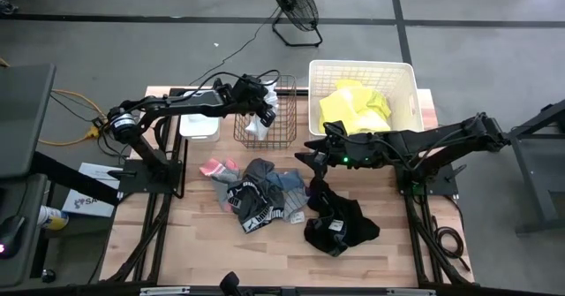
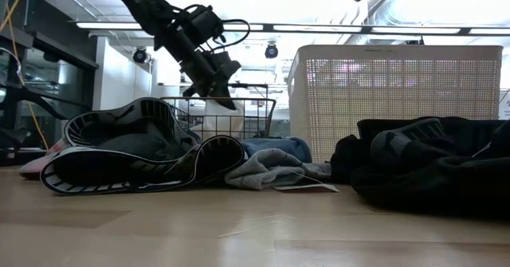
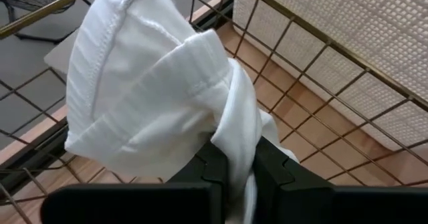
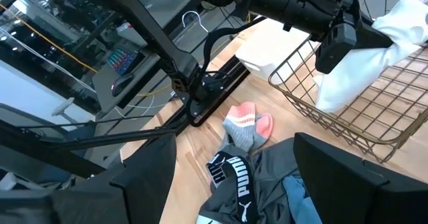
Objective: Pick & Place Cloths
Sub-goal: Put the white underwear into the gold wire basket, then put the black underwear into the gold wire basket
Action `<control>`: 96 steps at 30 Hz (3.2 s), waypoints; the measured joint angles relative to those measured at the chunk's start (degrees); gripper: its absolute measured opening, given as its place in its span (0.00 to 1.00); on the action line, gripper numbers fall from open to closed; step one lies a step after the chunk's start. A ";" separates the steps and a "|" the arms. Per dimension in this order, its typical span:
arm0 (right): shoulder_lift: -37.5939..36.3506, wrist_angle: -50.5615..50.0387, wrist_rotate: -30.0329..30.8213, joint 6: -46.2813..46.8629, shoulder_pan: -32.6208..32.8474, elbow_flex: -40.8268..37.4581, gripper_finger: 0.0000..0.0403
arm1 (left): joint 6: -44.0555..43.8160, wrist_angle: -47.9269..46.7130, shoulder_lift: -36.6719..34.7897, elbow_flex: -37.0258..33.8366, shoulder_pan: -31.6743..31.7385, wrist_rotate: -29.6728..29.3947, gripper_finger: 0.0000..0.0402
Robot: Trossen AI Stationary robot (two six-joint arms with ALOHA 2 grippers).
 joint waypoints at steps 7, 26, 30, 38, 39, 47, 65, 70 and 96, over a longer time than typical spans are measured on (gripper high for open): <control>0.00 0.00 -0.02 0.02 0.00 0.00 0.73 | 0.02 -0.01 -0.02 0.00 -0.11 1.05 0.15; 0.00 0.00 -0.60 0.23 0.02 0.00 0.73 | 1.62 1.68 -0.67 0.00 -0.20 7.68 0.61; 0.00 0.00 -1.83 0.47 0.02 0.00 0.73 | 1.33 1.70 -1.83 0.00 -0.20 7.27 0.70; -0.18 -2.27 -3.48 2.05 0.02 0.00 0.73 | 1.30 0.77 -6.97 0.00 -0.20 7.34 0.69; -0.24 -2.96 -3.62 2.71 0.02 0.00 0.73 | 1.31 0.63 -7.93 0.00 -0.20 7.58 0.69; -0.28 -4.26 -5.09 4.32 1.34 0.00 0.73 | -1.50 -2.25 -15.49 0.00 -0.22 12.27 0.63; -0.33 -14.58 -19.64 9.07 5.37 0.00 0.73 | -7.30 -8.41 -27.34 0.00 -11.25 18.24 0.34; -0.33 -20.76 -24.10 9.31 6.69 0.00 0.73 | -7.73 -10.53 -29.57 0.00 -16.03 18.20 0.21; 3.72 -37.60 -16.45 32.73 16.43 -0.14 0.73 | -5.76 -12.77 -49.43 -9.01 -37.97 6.98 0.02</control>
